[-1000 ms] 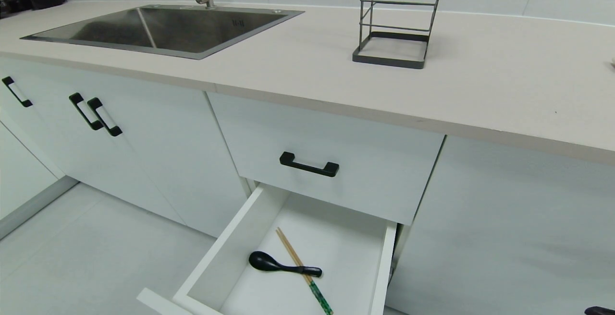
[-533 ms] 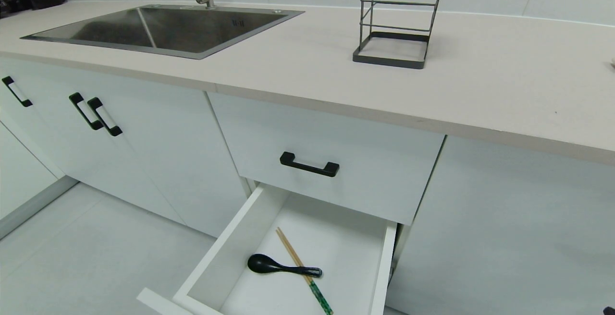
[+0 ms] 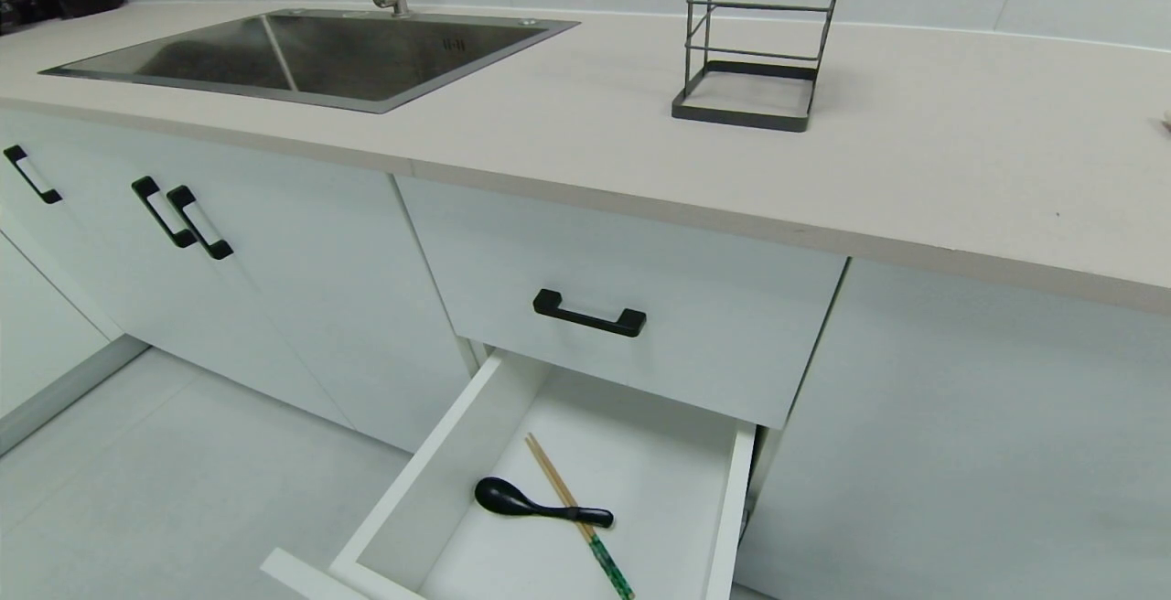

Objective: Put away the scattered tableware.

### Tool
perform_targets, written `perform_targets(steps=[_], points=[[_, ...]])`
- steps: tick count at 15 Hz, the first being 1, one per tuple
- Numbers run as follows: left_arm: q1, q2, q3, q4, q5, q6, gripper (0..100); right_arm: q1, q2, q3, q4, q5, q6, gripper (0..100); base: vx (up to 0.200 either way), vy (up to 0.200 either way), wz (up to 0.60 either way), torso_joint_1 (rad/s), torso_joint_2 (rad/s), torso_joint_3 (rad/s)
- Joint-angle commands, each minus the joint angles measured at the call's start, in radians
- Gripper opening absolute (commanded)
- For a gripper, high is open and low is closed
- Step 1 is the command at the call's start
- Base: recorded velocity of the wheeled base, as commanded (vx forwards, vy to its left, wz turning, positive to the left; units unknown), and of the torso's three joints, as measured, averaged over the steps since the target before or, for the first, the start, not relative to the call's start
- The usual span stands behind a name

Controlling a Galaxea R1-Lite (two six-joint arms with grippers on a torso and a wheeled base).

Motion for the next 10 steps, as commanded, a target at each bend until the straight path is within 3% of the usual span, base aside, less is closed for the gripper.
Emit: perform_targets(steps=[1, 4, 7, 10], points=[[-0.071, 0.132, 0.036, 0.002, -0.003, 0.003, 100, -0.016, -0.047, 0.007, 0.0, 0.004, -0.003, 100, 0.0, 0.0, 0.0, 0.0, 0.0, 0.0], [-0.122, 0.196, 0.062, 0.003, -0.003, 0.003, 100, -0.018, -0.047, 0.007, -0.001, 0.073, -0.008, 100, 0.0, 0.0, 0.0, 0.0, 0.0, 0.0], [-0.126, 0.277, 0.069, 0.008, 0.006, 0.005, 100, -0.018, -0.047, 0.009, 0.04, -0.08, -0.012, 100, 0.0, 0.0, 0.0, 0.0, 0.0, 0.0], [-0.13, 0.325, 0.088, 0.008, 0.023, 0.041, 100, -0.013, -0.047, 0.009, 0.045, -0.051, 0.0, 100, 0.0, 0.0, 0.0, 0.0, 0.0, 0.0]])
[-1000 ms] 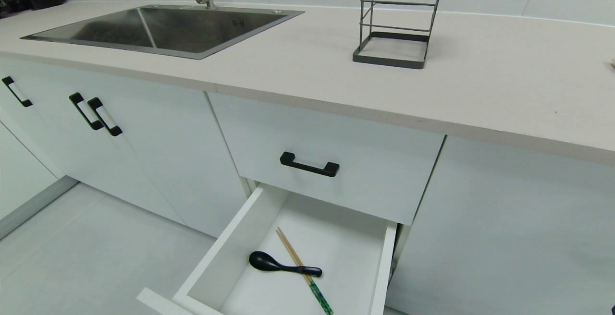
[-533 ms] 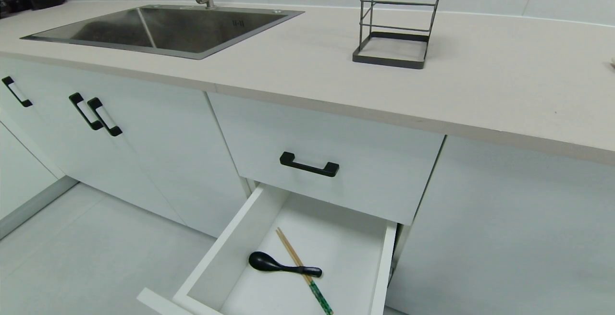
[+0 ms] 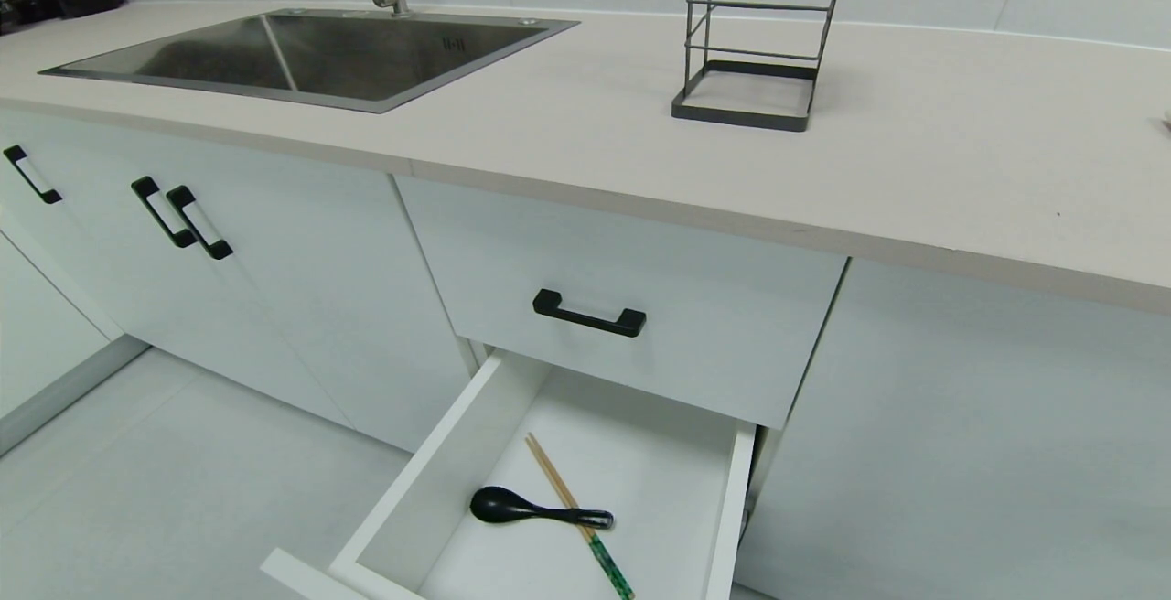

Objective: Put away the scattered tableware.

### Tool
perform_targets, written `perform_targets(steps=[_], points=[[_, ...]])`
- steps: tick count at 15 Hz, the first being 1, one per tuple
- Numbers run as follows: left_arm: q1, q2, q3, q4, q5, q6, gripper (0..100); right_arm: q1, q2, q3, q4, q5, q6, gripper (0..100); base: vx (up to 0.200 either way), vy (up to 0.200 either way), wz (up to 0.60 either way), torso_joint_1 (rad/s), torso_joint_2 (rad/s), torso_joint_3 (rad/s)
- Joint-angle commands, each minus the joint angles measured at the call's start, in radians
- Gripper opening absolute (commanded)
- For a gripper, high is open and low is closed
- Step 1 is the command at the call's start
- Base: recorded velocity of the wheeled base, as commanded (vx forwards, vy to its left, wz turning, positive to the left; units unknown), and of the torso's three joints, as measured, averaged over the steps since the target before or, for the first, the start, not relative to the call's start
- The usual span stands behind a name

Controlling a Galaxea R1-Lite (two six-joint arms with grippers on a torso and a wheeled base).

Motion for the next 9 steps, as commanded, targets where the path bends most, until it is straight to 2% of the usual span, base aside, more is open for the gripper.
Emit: perform_targets(steps=[1, 5, 7, 9], points=[[-0.003, 0.062, 0.022, 0.0, 0.019, 0.025, 100, 0.004, 0.004, 0.0, 0.004, 0.001, 0.011, 100, 0.0, 0.0, 0.0, 0.0, 0.0, 0.0], [-0.008, 0.162, 0.039, -0.004, 0.077, 0.175, 100, 0.002, 0.004, 0.0, 0.004, 0.001, 0.02, 100, 0.0, 0.0, 0.0, 0.0, 0.0, 0.0], [-0.008, 0.225, 0.038, -0.009, 0.107, 0.193, 100, 0.002, 0.004, 0.0, 0.004, 0.001, 0.022, 100, 0.0, 0.0, 0.0, 0.0, 0.0, 0.0], [-0.008, 0.285, 0.041, -0.052, 0.161, 0.189, 100, 0.002, 0.004, 0.0, 0.004, 0.001, 0.02, 100, 0.0, 0.0, 0.0, 0.0, 0.0, 0.0]])
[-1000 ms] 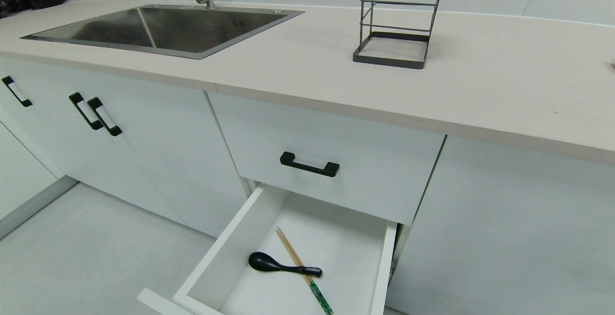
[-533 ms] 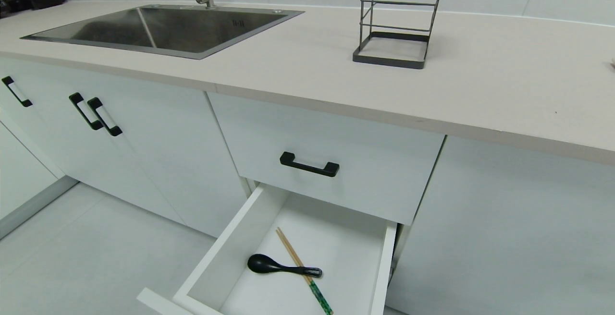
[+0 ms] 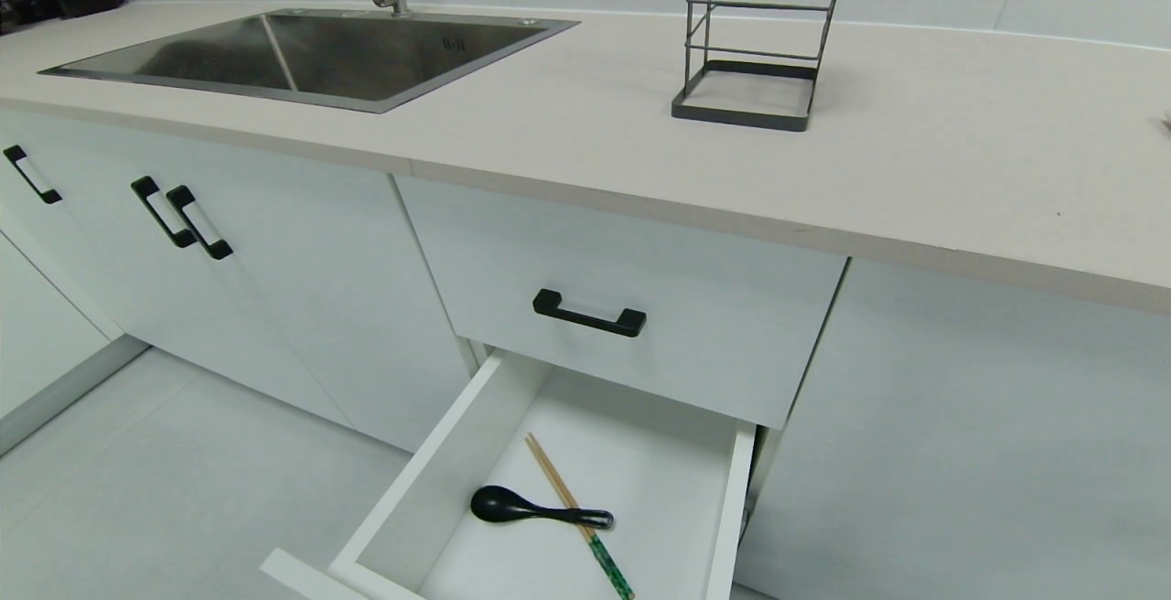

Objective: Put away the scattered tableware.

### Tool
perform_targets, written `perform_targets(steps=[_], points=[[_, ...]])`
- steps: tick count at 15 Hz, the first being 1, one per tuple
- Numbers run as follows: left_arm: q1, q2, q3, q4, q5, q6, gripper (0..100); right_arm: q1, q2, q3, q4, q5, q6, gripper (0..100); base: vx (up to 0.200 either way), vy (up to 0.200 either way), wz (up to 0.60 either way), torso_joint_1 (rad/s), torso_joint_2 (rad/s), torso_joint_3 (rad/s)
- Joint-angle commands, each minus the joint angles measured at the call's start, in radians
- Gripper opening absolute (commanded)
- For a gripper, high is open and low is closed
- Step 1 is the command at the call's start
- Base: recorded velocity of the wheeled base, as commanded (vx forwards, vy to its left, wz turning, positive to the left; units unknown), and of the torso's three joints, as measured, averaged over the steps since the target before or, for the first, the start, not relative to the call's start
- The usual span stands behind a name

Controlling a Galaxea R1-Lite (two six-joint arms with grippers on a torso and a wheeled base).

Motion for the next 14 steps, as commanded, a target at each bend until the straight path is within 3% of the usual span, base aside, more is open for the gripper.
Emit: perform_targets(steps=[1, 3, 6, 10, 14], points=[[0.0, 0.095, 0.0, -0.018, 0.05, -0.009, 100, 0.0, 0.005, 0.0, 0.001, 0.0, 0.0, 100, 0.0, 0.0, 0.0, 0.0, 0.0, 0.0], [-0.002, 0.148, -0.003, -0.021, 0.105, -0.012, 100, 0.0, 0.005, 0.0, 0.001, 0.0, -0.001, 100, 0.0, 0.0, 0.0, 0.0, 0.0, 0.0], [-0.068, 0.254, -0.003, -0.145, 0.105, -0.015, 100, 0.001, 0.005, 0.0, 0.001, 0.0, 0.0, 100, 0.0, 0.0, 0.0, 0.0, 0.0, 0.0], [-0.15, 0.323, -0.007, -0.162, 0.105, -0.014, 100, 0.0, 0.005, 0.0, 0.001, 0.0, 0.0, 100, 0.0, 0.0, 0.0, 0.0, 0.0, 0.0], [-0.154, 0.42, -0.009, -0.262, 0.105, -0.017, 100, 0.0, 0.005, 0.0, 0.001, 0.0, -0.001, 100, 0.0, 0.0, 0.0, 0.0, 0.0, 0.0]])
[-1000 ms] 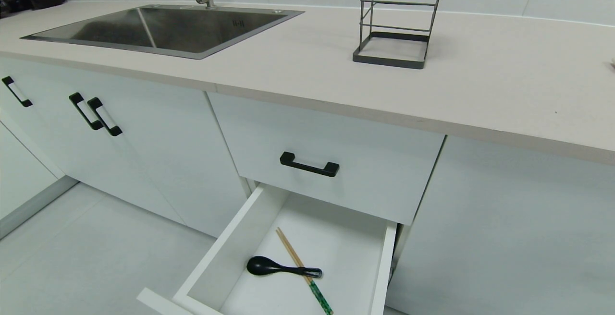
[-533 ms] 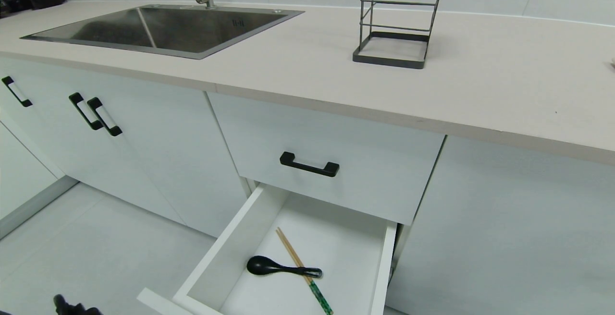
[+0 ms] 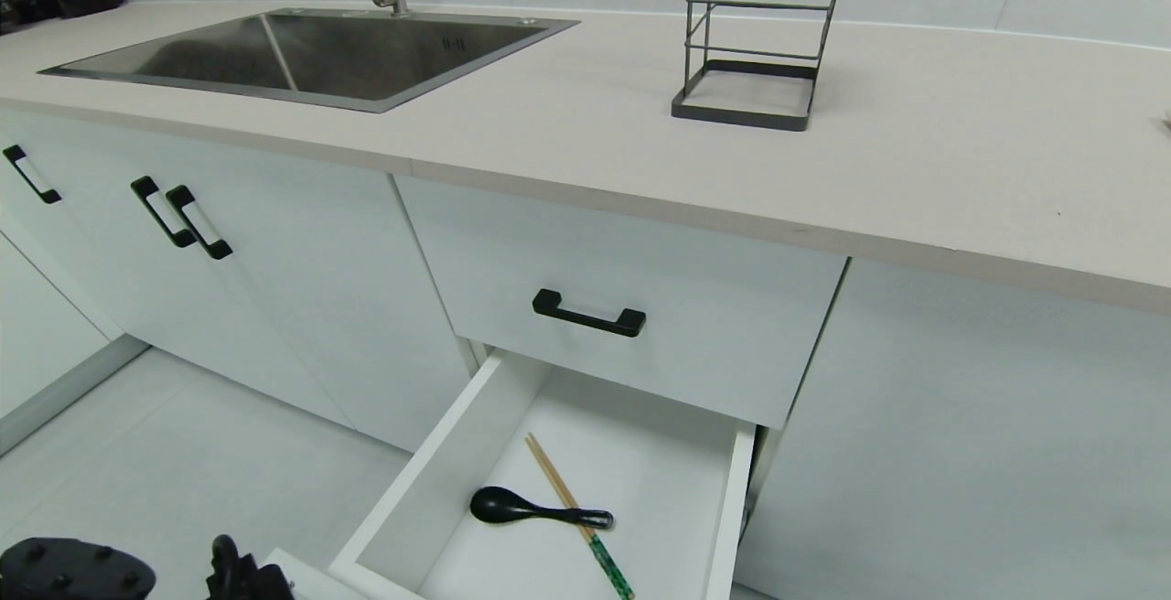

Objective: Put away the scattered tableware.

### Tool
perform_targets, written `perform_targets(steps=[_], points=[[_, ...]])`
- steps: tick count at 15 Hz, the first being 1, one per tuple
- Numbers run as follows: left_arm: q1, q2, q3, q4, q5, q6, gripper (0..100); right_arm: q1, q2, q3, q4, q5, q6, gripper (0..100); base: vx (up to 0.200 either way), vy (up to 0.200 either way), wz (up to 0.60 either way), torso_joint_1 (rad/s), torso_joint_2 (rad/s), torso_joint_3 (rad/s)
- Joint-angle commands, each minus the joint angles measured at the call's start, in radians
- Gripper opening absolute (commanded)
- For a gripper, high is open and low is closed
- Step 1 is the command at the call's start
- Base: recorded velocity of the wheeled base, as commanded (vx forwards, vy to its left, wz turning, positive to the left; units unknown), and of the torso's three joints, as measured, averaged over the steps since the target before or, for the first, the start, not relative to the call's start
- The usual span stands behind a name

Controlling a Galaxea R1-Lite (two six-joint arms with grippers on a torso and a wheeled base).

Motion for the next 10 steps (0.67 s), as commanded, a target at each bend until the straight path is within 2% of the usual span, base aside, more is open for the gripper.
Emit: perform_targets(steps=[1, 4, 5, 6, 7, 9, 10], points=[[-0.002, 0.084, 0.0, -0.036, 0.0, 0.0, 100, 0.0, 0.004, 0.0, 0.0, 0.0, 0.0, 100, 0.0, 0.0, 0.0, 0.0, 0.0, 0.0], [-0.004, 0.122, 0.0, -0.074, 0.035, -0.02, 100, 0.0, 0.004, 0.0, 0.0, 0.0, -0.001, 100, 0.0, 0.0, 0.0, 0.0, 0.0, 0.0], [-0.013, 0.131, -0.006, -0.076, 0.09, -0.031, 100, 0.0, 0.004, 0.0, 0.0, 0.0, -0.001, 100, 0.0, 0.0, 0.0, 0.0, 0.0, 0.0], [-0.019, 0.133, -0.011, -0.076, 0.103, -0.037, 100, 0.0, 0.004, 0.0, 0.0, 0.0, -0.001, 100, 0.0, 0.0, 0.0, 0.0, 0.0, 0.0], [-0.044, 0.136, -0.022, -0.076, 0.118, -0.071, 100, 0.0, 0.004, 0.0, 0.0, 0.0, 0.0, 100, 0.0, 0.0, 0.0, 0.0, 0.0, 0.0], [-0.1, 0.153, -0.045, -0.077, 0.147, -0.162, 100, 0.0, 0.004, 0.0, 0.0, 0.0, -0.001, 100, 0.0, 0.0, 0.0, 0.0, 0.0, 0.0], [-0.11, 0.157, -0.048, -0.08, 0.161, -0.182, 100, 0.0, 0.004, 0.0, 0.0, 0.0, -0.001, 100, 0.0, 0.0, 0.0, 0.0, 0.0, 0.0]])
